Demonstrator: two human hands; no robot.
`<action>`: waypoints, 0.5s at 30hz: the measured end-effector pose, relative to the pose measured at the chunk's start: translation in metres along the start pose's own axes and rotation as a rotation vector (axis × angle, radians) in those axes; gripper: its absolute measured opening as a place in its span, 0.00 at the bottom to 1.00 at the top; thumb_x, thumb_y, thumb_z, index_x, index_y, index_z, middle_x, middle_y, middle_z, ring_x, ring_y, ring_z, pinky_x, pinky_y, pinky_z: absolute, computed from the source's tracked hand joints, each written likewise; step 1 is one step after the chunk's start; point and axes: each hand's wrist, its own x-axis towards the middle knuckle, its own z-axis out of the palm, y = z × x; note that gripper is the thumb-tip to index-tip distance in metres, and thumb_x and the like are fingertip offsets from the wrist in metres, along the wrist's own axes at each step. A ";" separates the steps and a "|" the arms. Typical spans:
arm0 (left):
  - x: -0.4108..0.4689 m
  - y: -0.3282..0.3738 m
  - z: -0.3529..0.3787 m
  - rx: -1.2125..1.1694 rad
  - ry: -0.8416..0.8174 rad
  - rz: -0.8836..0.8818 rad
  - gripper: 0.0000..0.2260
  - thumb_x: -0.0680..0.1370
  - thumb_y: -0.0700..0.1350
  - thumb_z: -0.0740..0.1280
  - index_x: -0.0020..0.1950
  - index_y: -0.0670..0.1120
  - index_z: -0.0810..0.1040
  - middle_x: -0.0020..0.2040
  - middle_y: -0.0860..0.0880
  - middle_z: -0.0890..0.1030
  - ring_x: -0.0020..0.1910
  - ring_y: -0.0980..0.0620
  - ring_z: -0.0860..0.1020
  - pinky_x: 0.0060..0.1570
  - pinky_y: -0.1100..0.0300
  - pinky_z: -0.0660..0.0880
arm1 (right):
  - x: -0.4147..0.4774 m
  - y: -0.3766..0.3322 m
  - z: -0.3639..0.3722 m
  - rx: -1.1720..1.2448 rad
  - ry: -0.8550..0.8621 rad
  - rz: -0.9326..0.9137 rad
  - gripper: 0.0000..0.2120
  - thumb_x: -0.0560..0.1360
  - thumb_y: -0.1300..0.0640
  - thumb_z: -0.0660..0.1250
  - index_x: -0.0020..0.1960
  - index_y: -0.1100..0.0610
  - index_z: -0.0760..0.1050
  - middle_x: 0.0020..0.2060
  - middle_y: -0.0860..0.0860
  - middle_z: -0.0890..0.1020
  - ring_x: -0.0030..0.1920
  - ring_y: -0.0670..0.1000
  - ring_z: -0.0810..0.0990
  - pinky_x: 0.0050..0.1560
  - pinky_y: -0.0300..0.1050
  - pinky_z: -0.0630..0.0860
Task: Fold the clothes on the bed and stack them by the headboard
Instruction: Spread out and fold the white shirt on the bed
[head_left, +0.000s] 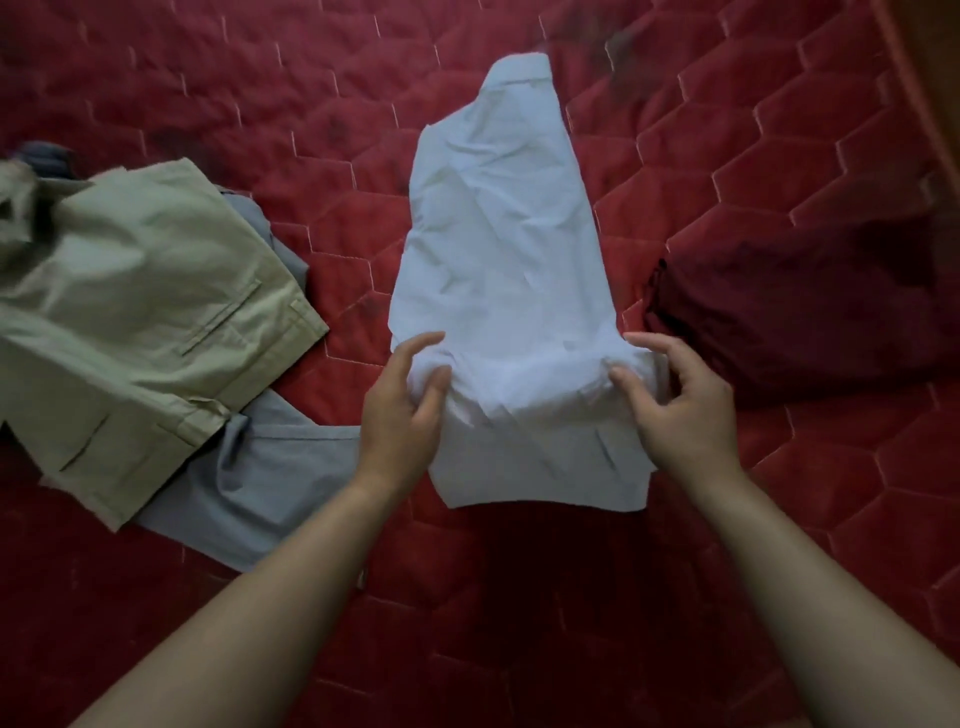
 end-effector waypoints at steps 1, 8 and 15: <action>0.019 0.005 -0.002 -0.019 0.069 -0.023 0.12 0.77 0.42 0.66 0.57 0.55 0.75 0.45 0.63 0.77 0.43 0.67 0.75 0.46 0.74 0.69 | 0.022 -0.009 0.005 0.019 0.029 0.000 0.12 0.70 0.57 0.73 0.52 0.51 0.79 0.41 0.39 0.80 0.41 0.33 0.75 0.44 0.24 0.68; 0.146 -0.014 0.022 0.107 0.185 -0.244 0.23 0.77 0.51 0.64 0.71 0.49 0.64 0.68 0.49 0.69 0.68 0.48 0.66 0.65 0.59 0.62 | 0.159 -0.012 0.069 -0.103 -0.036 0.002 0.23 0.73 0.55 0.69 0.67 0.55 0.69 0.62 0.54 0.72 0.59 0.50 0.73 0.61 0.38 0.67; 0.150 -0.071 0.049 0.425 -0.034 -0.381 0.35 0.74 0.59 0.66 0.75 0.61 0.50 0.68 0.41 0.63 0.64 0.38 0.66 0.59 0.47 0.67 | 0.160 0.037 0.119 -0.458 -0.215 0.084 0.33 0.75 0.46 0.63 0.75 0.43 0.52 0.68 0.57 0.60 0.66 0.59 0.63 0.62 0.52 0.65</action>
